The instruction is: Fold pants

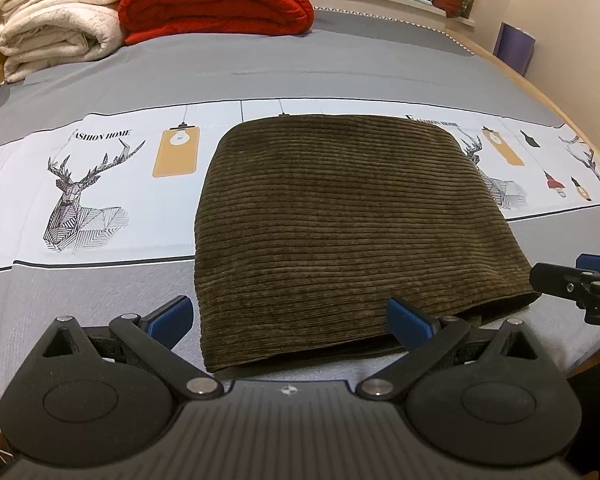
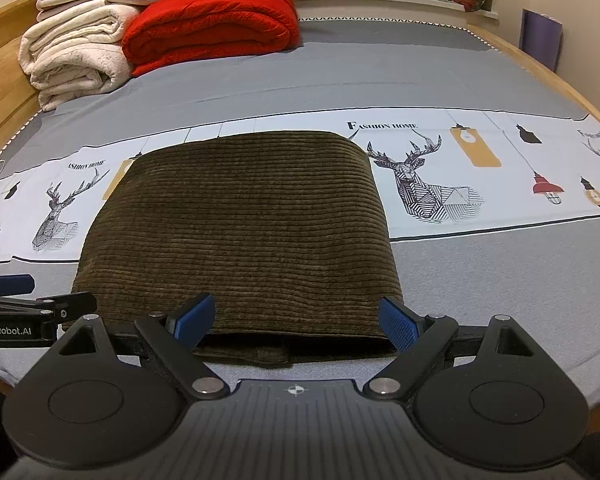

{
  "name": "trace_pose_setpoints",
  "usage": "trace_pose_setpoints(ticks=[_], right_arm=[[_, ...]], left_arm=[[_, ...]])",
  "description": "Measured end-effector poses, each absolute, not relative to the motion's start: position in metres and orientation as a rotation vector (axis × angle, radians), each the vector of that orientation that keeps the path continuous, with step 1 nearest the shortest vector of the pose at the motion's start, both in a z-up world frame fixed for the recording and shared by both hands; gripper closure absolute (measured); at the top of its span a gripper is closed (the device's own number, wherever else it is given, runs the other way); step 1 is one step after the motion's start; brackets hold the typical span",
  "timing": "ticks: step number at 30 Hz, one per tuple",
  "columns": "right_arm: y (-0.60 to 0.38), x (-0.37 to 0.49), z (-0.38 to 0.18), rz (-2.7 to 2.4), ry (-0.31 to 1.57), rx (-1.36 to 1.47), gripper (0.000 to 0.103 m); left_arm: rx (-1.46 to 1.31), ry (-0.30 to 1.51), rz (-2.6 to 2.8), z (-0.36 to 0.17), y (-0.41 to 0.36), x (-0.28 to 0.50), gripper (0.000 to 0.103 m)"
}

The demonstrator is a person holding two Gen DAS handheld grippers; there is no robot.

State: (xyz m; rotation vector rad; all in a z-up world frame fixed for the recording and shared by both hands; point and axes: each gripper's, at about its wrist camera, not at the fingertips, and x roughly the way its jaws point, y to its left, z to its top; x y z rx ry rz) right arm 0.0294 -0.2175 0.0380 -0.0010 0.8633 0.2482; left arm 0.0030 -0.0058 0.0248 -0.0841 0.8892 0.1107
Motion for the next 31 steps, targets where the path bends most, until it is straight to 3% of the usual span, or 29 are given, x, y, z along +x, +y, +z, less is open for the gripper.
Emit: trace_pose_setpoints(ticks=[31], right_arm=[[-0.2139, 0.0254, 0.0374, 0.256, 0.866, -0.002, 0.013]], left_arm=[[-0.072, 0.868, 0.085, 0.0267, -0.0073, 0.0001, 0.0]])
